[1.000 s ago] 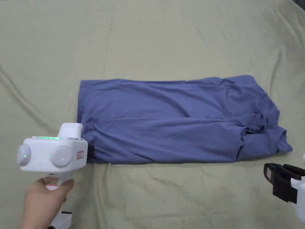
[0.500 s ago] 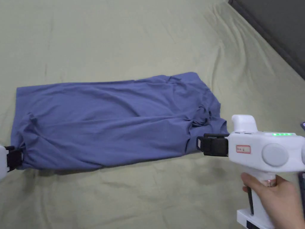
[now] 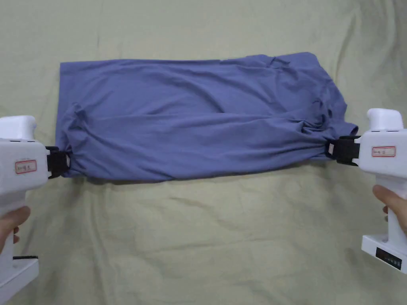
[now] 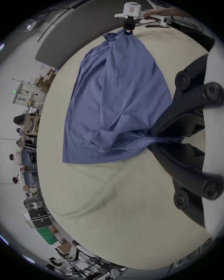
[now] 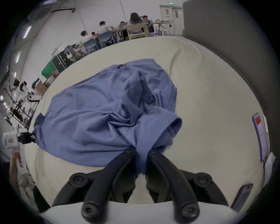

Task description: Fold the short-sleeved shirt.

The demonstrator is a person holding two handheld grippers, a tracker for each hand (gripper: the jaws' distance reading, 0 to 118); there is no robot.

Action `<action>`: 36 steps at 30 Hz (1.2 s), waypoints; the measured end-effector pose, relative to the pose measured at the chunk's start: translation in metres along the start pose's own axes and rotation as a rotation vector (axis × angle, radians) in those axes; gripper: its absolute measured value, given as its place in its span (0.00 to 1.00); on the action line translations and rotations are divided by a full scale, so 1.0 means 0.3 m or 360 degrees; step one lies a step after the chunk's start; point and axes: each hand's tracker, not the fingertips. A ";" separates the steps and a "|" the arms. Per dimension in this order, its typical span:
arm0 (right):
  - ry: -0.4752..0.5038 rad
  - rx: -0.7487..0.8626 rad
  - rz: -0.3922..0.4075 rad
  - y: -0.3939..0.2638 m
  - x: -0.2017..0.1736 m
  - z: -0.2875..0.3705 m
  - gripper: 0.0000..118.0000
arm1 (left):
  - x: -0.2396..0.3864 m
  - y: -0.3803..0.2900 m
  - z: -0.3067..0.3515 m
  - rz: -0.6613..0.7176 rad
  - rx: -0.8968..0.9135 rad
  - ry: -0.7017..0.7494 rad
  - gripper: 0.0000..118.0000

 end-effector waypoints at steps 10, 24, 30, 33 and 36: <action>0.0064 0.0063 0.0027 -0.109 0.047 0.261 0.11 | -0.064 -0.131 0.149 -0.0153 -0.0033 0.0053 0.02; 0.0015 -0.0181 0.0058 -0.304 0.014 0.191 0.43 | -0.086 -0.275 0.086 0.0027 -0.0222 0.0054 0.34; 0.0033 -0.0068 0.0063 -0.298 0.003 0.378 1.00 | -0.102 -0.302 0.339 0.0040 -0.0058 0.0235 0.65; 0.0096 0.0104 0.0076 -0.309 -0.027 0.527 0.84 | -0.085 -0.361 0.534 0.0111 0.0179 0.0251 0.55; 0.0039 0.0256 0.0174 -0.326 -0.065 0.611 0.02 | 0.000 -0.424 0.675 0.0164 0.0337 0.0248 0.00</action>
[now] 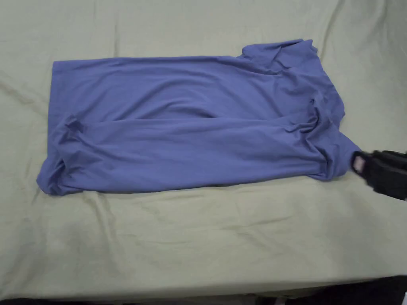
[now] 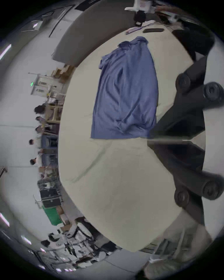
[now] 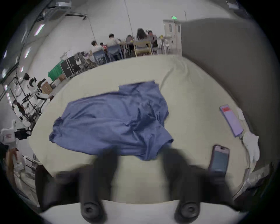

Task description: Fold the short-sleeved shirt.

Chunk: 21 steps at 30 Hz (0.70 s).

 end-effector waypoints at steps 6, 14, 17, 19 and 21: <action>0.0035 0.0051 -0.0058 0.017 -0.013 -0.040 0.02 | 0.079 0.008 -0.075 -0.0089 -0.0134 0.0020 0.00; 0.0057 0.0047 0.0021 0.107 -0.034 -0.139 0.02 | 0.159 0.458 -0.528 0.0046 -0.0156 -0.0256 0.73; 0.0061 0.0036 0.0033 0.134 -0.044 -0.181 0.02 | 0.187 0.626 -0.868 0.0004 -0.0214 -0.0172 0.74; 0.0049 0.0017 0.0037 0.145 -0.046 -0.210 0.02 | 0.205 0.670 -1.042 -0.0049 -0.0322 -0.0026 0.74; 0.0040 -0.0016 0.0047 0.146 -0.042 -0.240 0.02 | 0.214 0.688 -1.185 -0.0091 -0.0394 -0.0016 0.74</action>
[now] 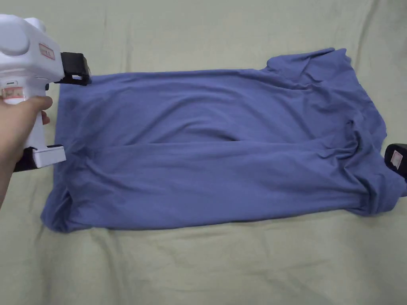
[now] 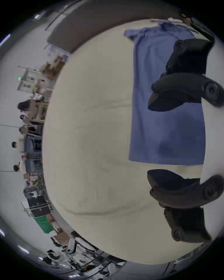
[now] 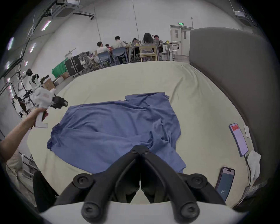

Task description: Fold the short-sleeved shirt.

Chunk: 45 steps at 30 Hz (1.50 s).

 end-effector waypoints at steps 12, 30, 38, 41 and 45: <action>0.0158 -0.0084 -0.0020 0.013 -0.012 -0.123 0.02 | 0.013 -0.017 -0.041 -0.0247 0.0144 -0.0062 0.04; -0.0436 -0.0640 -0.0396 0.496 0.226 -0.884 0.75 | 0.073 -0.131 0.374 -0.0266 0.0389 -0.0270 0.04; -0.0213 -0.0452 -0.0299 0.547 0.281 -0.807 0.03 | 0.046 -0.111 0.383 -0.0196 0.0379 -0.0270 0.04; -0.0196 -0.0390 -0.0258 0.572 0.296 -0.728 0.03 | 0.020 -0.136 0.428 -0.0160 0.0394 -0.0282 0.04; -0.0109 -0.0204 -0.0189 0.542 0.300 -0.603 0.03 | -0.034 -0.228 0.504 -0.0165 0.0402 -0.0269 0.04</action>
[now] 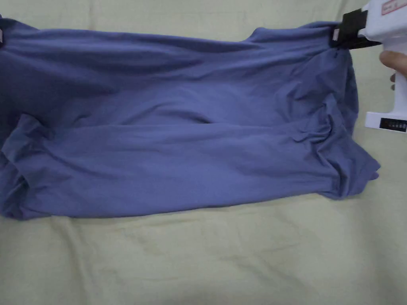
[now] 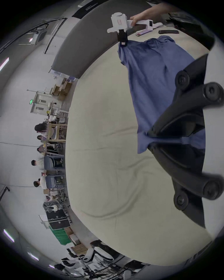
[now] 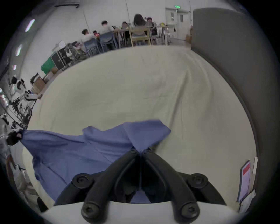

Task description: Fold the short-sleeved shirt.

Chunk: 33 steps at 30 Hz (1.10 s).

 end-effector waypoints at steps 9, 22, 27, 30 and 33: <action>0.0017 0.0125 0.0139 -0.453 -0.022 0.403 0.03 | -0.055 -0.338 0.109 0.0005 -0.0259 0.0114 0.04; -0.0054 -0.0177 0.0166 -0.755 0.003 0.310 0.03 | 0.007 -0.528 0.025 -0.0158 -0.0581 0.0230 0.04; -0.0112 -0.0164 0.0136 -0.733 -0.027 0.359 0.93 | -0.015 -0.498 0.081 -0.0063 -0.0541 0.0259 0.62; -0.0035 0.0020 0.0047 -0.715 -0.071 0.503 0.99 | -0.002 -0.479 0.245 0.0005 -0.0336 0.0225 0.66; -0.0010 0.0194 0.0048 -0.701 -0.156 0.673 0.99 | 0.043 -0.471 0.443 0.0050 -0.0071 0.0314 0.66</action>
